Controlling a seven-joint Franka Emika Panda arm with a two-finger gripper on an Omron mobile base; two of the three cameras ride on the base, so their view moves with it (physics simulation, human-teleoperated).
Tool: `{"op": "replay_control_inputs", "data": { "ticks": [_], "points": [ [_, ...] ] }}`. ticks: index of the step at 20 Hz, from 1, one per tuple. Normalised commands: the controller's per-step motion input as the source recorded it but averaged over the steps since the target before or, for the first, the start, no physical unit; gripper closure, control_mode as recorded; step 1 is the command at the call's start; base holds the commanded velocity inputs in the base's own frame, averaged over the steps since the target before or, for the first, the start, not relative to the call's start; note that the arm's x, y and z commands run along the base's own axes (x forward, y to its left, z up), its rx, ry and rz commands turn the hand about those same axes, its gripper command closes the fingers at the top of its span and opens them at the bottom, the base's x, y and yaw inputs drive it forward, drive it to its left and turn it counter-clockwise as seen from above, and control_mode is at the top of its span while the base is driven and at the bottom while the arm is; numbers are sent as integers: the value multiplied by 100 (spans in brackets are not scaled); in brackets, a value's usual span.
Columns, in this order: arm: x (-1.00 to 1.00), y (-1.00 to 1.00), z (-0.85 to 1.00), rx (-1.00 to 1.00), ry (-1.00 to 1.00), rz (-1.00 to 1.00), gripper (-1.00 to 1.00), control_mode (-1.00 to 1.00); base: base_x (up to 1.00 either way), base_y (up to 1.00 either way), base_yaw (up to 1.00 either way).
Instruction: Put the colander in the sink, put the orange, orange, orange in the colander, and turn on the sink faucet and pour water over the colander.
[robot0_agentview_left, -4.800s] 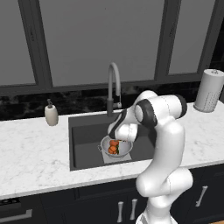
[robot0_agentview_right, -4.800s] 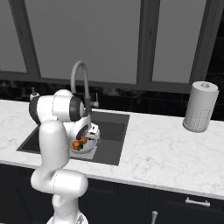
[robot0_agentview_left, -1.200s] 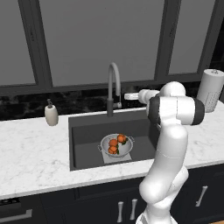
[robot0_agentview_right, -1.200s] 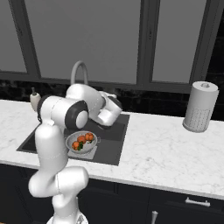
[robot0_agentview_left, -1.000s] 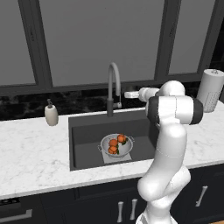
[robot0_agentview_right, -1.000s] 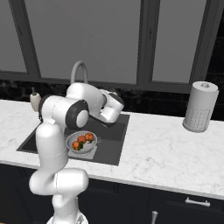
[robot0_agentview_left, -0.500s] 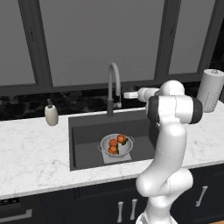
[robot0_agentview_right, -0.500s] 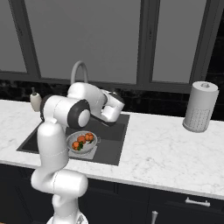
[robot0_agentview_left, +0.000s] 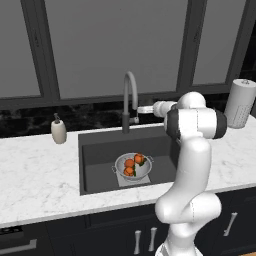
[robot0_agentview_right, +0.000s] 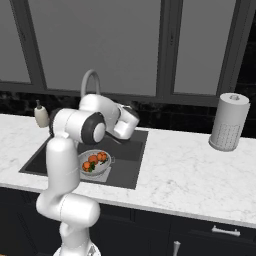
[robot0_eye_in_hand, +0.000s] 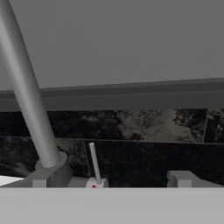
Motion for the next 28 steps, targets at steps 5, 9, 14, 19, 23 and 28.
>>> {"op": "replay_control_inputs", "data": {
  "ticks": [5,9,14,19,23,28],
  "points": [
    [16,2,-51,0,-7,0,-100,-100,0,0,0],
    [19,1,-46,0,-7,0,-100,-100,0,0,0],
    [27,5,-27,0,-3,0,-100,-100,0,0,0],
    [24,20,-5,0,0,0,-100,-100,0,0,0],
    [22,7,-1,0,0,0,-100,-100,0,0,0],
    [16,0,0,0,0,-1,-100,-100,0,0,0]
  ]
}}
